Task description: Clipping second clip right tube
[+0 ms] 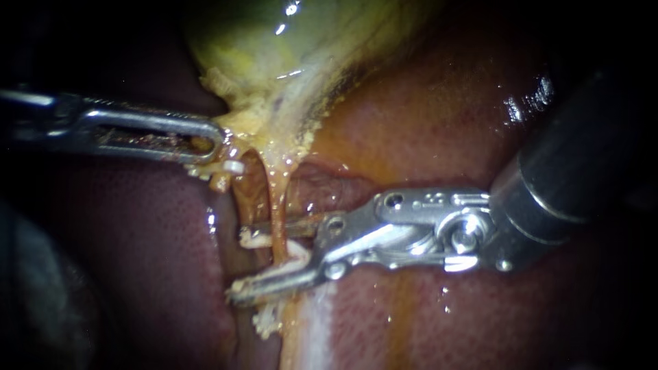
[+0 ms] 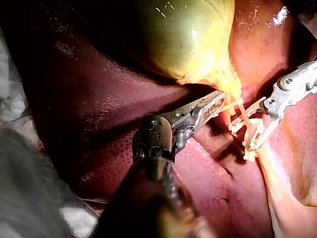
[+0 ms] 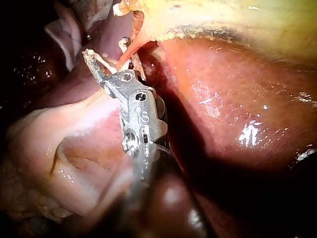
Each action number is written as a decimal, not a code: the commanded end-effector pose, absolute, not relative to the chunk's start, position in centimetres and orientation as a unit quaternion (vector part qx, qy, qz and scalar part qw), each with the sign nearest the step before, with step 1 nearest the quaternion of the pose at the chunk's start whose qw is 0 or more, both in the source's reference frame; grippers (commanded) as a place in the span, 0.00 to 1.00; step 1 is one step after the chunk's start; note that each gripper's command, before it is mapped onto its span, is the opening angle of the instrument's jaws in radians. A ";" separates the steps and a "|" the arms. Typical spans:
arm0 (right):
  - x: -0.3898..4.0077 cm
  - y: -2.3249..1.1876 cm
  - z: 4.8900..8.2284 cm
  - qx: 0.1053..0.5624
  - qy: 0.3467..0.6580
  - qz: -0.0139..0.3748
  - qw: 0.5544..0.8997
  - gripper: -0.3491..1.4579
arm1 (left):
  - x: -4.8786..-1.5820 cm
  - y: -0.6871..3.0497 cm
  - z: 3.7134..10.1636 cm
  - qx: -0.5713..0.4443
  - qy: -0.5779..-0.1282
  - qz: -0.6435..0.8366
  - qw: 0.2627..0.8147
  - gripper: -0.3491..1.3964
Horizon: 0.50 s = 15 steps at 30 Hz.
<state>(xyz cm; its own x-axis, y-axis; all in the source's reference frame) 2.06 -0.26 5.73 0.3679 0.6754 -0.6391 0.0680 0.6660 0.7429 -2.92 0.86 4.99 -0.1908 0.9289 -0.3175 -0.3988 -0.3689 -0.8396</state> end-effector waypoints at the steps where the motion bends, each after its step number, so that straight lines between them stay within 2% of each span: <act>1: 2.05 -0.26 5.72 0.358 0.528 0.201 0.744 0.46 | -2.91 0.86 4.99 -0.429 -0.309 0.707 0.469 0.00; 5: 2.04 -0.30 5.65 0.377 0.529 0.199 0.734 0.46 | -2.91 0.86 4.99 -0.429 -0.309 0.707 0.469 0.00; 15: 2.06 -0.44 5.47 0.416 0.543 0.164 0.711 0.43 | -2.91 0.86 5.00 -0.429 -0.309 0.707 0.469 0.00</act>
<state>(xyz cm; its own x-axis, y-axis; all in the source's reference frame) 2.06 -0.44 5.46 0.3577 0.6849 -0.6348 0.2212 0.5983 0.7701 -2.90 0.86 4.99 -0.1911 0.9287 -0.3177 -0.3985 -0.3692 -0.8396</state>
